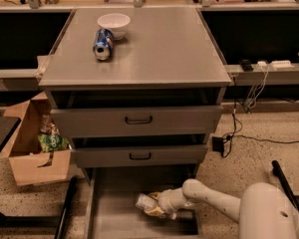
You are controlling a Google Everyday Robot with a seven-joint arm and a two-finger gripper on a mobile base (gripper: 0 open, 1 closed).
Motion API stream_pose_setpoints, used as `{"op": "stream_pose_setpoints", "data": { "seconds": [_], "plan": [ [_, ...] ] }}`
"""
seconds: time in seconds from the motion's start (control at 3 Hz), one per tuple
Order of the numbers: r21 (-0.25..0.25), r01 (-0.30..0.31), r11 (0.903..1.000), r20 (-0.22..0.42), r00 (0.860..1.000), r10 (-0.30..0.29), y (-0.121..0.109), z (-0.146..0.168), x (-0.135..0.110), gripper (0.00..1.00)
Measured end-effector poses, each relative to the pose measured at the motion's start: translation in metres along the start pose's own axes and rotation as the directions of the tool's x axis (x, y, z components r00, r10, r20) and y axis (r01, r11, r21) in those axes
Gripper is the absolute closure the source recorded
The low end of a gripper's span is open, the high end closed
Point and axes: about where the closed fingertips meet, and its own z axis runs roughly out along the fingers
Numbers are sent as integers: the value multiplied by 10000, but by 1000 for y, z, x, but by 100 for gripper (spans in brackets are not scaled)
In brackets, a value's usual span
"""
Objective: Place blue plastic bottle into bottom drawer
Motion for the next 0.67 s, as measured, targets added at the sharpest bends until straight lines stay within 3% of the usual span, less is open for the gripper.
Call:
{"op": "stream_pose_setpoints", "data": {
  "seconds": [0.33,0.67],
  "plan": [
    [77,-54,10000,-21,10000,54,-5,0,4,84],
    [77,-54,10000,-21,10000,54,-5,0,4,61]
  ]
}}
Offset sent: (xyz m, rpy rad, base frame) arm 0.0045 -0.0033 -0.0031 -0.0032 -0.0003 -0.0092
